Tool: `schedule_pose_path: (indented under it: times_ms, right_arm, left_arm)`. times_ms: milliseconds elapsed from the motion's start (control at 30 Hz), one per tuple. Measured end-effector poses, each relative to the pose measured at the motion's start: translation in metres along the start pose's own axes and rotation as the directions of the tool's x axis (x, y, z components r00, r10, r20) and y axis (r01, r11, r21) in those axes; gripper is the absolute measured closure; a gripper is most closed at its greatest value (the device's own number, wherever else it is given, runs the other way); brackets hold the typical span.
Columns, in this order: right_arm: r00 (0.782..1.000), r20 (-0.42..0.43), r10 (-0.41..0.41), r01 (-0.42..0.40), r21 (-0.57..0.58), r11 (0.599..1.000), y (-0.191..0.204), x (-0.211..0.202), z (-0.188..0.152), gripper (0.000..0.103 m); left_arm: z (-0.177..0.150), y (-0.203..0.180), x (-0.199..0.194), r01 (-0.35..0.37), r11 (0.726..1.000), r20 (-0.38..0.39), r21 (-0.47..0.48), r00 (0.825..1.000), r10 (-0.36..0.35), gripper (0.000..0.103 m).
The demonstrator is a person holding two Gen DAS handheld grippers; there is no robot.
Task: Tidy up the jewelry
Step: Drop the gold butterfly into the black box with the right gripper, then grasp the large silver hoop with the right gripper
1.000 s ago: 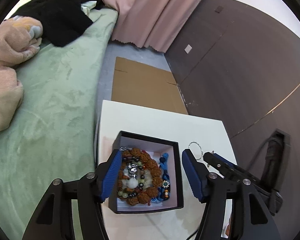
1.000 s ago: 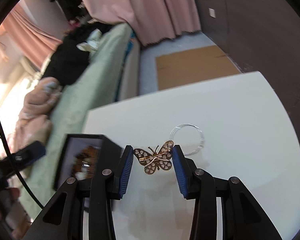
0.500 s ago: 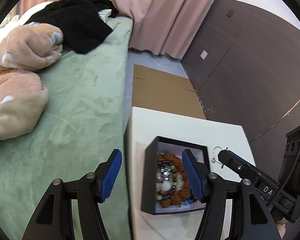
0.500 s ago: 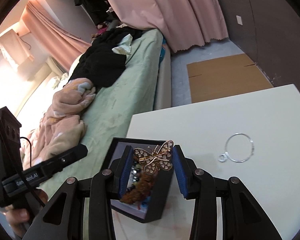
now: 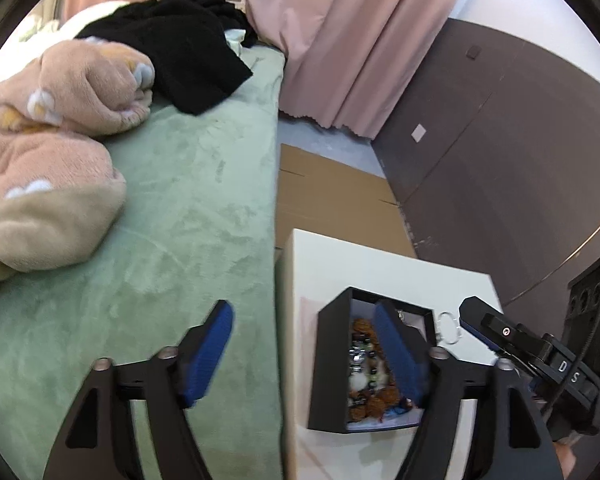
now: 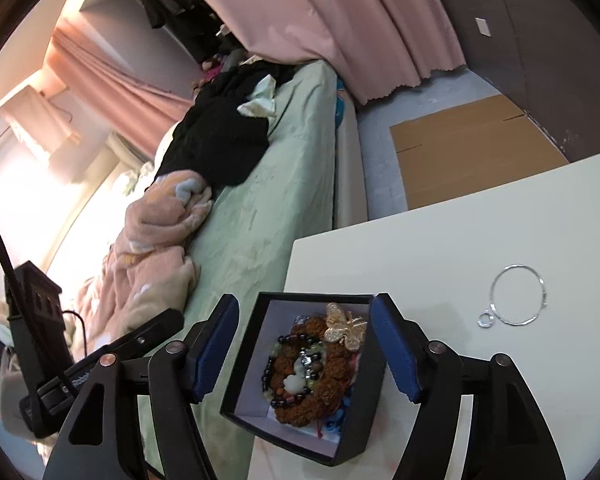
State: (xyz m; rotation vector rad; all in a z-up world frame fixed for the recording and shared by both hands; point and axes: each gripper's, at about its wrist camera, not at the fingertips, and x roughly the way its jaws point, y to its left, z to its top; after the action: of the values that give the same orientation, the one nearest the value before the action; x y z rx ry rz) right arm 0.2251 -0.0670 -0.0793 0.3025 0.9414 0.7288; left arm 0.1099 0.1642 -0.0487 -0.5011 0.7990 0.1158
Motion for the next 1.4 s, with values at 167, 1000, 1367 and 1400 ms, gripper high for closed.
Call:
schedule_pose_path:
  times_ms: [167,1000,1367,1400]
  right_arm:
    - [1.000,0.022,-0.016,0.015,0.045,0.999,-0.017,-0.015,0.002,0.034]
    - [0.970,-0.051,-0.237,0.242,0.160,0.957,-0.101,-0.047,0.012,0.034]
    - [0.903,-0.177,-0.392,0.400,0.016,0.916,-0.121,-0.006,0.018,0.052]
    - [0.896,-0.178,-0.407,0.413,0.001,0.911,-0.120,-0.003,0.019,0.055]
  left_arm:
    - [0.000,-0.013,0.002,0.018,1.000,-0.015,0.025,1.000,-0.018,0.022]
    - [-0.006,-0.090,0.033,0.103,0.989,-0.058,0.105,0.994,-0.097,0.020]
    - [0.000,-0.090,0.038,0.086,0.992,-0.051,0.089,0.995,-0.082,0.020]
    - [0.000,-0.089,0.038,0.085,0.993,-0.051,0.086,0.995,-0.081,0.020]
